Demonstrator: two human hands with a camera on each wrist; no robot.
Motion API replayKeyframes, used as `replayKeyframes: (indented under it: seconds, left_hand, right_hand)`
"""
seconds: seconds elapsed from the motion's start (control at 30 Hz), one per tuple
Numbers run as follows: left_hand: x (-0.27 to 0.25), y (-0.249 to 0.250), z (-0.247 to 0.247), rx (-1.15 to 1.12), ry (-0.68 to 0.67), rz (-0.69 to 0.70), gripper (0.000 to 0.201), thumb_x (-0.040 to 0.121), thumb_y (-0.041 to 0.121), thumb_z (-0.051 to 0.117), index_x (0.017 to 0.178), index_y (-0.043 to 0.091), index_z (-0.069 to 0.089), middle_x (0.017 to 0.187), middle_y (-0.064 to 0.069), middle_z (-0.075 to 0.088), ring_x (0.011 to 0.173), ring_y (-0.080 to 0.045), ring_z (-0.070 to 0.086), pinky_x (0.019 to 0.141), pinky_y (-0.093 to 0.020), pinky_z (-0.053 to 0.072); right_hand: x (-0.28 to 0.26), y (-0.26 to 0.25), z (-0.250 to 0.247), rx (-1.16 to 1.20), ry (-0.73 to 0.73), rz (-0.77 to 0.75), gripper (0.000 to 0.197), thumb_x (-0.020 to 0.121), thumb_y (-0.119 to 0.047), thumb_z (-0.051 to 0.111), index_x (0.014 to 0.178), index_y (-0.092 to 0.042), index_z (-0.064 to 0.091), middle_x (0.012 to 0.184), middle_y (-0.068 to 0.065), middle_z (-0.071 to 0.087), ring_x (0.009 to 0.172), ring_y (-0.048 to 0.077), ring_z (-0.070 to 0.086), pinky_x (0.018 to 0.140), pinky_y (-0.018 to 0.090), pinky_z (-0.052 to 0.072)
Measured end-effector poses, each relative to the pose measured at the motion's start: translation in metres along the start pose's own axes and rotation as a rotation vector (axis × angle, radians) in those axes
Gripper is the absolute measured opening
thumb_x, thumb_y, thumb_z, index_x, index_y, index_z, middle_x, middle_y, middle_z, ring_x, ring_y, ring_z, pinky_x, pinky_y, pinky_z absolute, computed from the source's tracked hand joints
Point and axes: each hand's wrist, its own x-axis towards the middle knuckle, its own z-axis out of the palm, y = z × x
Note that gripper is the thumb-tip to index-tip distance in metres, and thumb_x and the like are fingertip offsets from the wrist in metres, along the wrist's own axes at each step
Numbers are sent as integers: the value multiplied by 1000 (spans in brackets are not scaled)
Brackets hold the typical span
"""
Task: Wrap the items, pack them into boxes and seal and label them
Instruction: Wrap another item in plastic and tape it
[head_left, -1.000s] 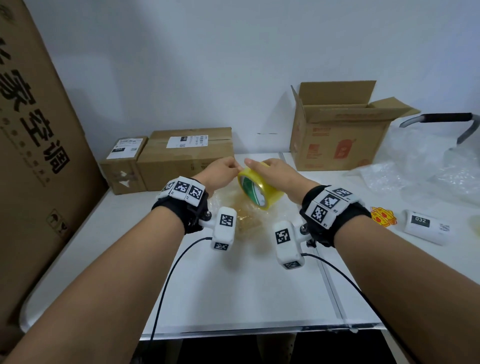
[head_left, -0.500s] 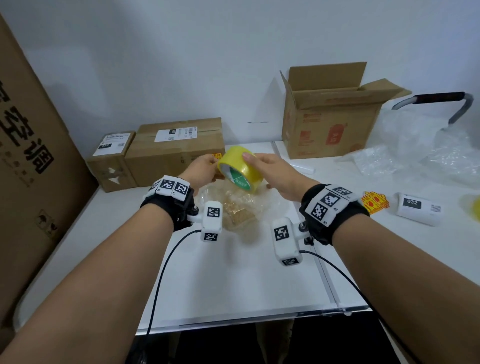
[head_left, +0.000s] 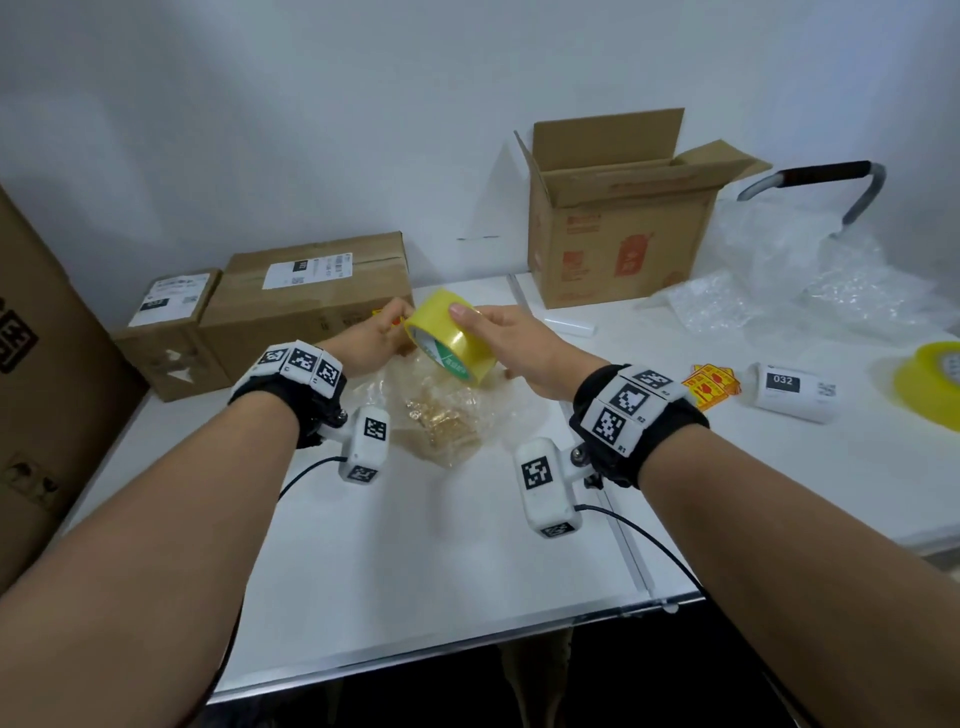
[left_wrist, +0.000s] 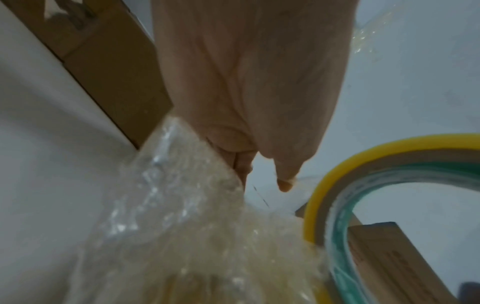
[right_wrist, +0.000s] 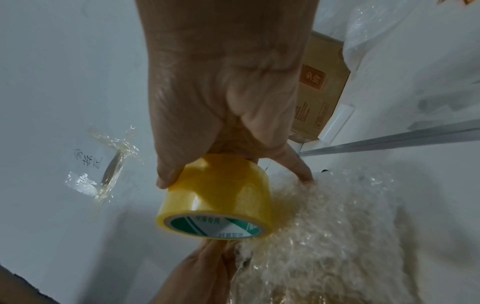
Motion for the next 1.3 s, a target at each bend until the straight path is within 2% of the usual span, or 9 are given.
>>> replayKeyframes:
  seconds: [0.13, 0.27, 0.37, 0.53, 0.67, 0.87, 1.03, 1.17, 1.3]
  left_hand:
    - [-4, 8, 6, -100, 106, -84, 11, 105, 21, 38, 96, 19, 43, 95, -9, 61, 90, -25, 60, 94, -47, 50]
    - [-5, 13, 19, -267, 212, -202, 19, 101, 5, 42, 110, -1, 57, 98, -17, 64, 84, -23, 59, 68, -25, 52]
    - [-9, 19, 28, -478, 224, -313, 20, 96, -4, 49, 106, -12, 65, 100, -23, 66, 86, -28, 62, 77, -36, 54]
    - [-16, 21, 31, -551, 108, -505, 20, 76, 5, 62, 94, 9, 58, 90, -16, 50, 76, -29, 41, 70, -39, 35]
    - [-21, 33, 39, -334, 114, -410, 23, 93, -5, 50, 77, 11, 53, 76, -7, 54, 67, -21, 52, 60, -21, 48]
    - [-28, 37, 57, 57, 165, -314, 13, 88, -1, 51, 77, 1, 58, 77, -16, 59, 70, -27, 50, 62, -32, 39]
    - [-31, 29, 72, -81, 234, -276, 18, 81, 7, 58, 98, 2, 61, 96, -17, 66, 98, -36, 61, 80, -45, 49]
    - [-41, 36, 78, -283, 333, -214, 32, 85, 7, 66, 107, 17, 44, 109, -2, 43, 98, -16, 45, 80, -29, 44]
    - [-42, 30, 82, -242, 387, -136, 23, 87, 5, 63, 104, 19, 66, 125, -5, 49, 107, -23, 53, 96, -39, 47]
  right_hand:
    - [-1, -1, 2, 8, 1, 11, 57, 98, -47, 47, 118, 5, 60, 93, 5, 59, 74, 10, 53, 48, 6, 40]
    - [-2, -2, 5, 26, 28, 8, 49, 97, -45, 51, 101, 3, 65, 86, 5, 60, 60, 3, 53, 45, 5, 38]
    - [-6, -4, 3, 76, 49, 17, 36, 96, -42, 55, 79, -10, 59, 77, 3, 57, 50, -1, 52, 44, 6, 38]
    - [-15, -7, 1, 81, 62, 75, 40, 91, -49, 59, 74, -13, 56, 83, 6, 59, 59, 7, 53, 54, 21, 40]
    - [-24, -10, -1, 69, 69, 132, 42, 87, -52, 62, 94, -12, 59, 92, 4, 62, 72, 11, 56, 66, 29, 42]
    - [-36, -13, -5, 22, 80, 182, 40, 84, -53, 66, 93, -14, 60, 103, 3, 65, 97, 22, 63, 92, 50, 49]
    - [-43, -6, -5, 97, 103, 191, 39, 82, -51, 69, 97, -16, 61, 106, 6, 66, 101, 28, 65, 93, 55, 51]
    - [-46, -4, -4, 101, 126, 188, 49, 80, -54, 69, 103, -11, 65, 104, 9, 69, 98, 30, 67, 93, 55, 51]
    - [-45, -6, -1, 102, 143, 195, 47, 79, -56, 70, 99, -14, 63, 104, 9, 69, 97, 30, 67, 92, 55, 51]
